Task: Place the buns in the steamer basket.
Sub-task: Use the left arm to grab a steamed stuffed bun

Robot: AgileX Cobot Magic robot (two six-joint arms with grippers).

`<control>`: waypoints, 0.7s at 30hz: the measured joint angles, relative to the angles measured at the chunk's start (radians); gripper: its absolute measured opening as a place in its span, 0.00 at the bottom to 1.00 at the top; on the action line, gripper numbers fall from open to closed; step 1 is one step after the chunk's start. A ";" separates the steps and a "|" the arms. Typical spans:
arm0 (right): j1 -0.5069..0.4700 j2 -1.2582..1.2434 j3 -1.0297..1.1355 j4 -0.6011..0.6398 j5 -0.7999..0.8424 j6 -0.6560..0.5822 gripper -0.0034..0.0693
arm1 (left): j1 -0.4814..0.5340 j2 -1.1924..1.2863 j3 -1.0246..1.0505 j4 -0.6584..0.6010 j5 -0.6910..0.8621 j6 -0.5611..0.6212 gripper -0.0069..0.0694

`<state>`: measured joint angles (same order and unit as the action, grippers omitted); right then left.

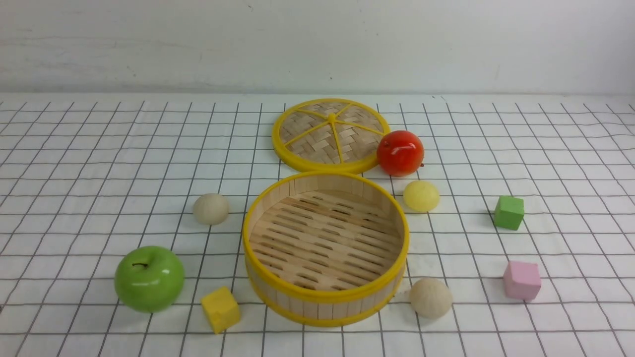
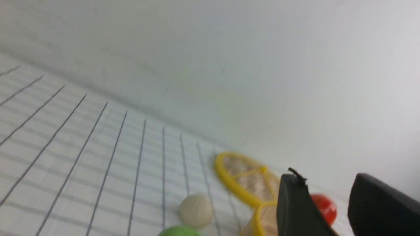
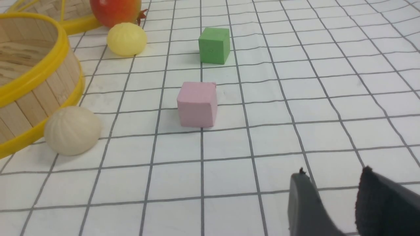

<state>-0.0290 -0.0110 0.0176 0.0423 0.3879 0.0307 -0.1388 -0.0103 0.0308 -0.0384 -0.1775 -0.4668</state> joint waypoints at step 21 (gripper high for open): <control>0.000 0.000 0.000 0.000 0.000 0.003 0.38 | 0.000 0.504 -0.809 0.005 0.895 -0.028 0.40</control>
<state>-0.0290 -0.0110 0.0176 0.0423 0.3879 0.0338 -0.1388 0.4937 -0.7783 -0.0332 0.7175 -0.4950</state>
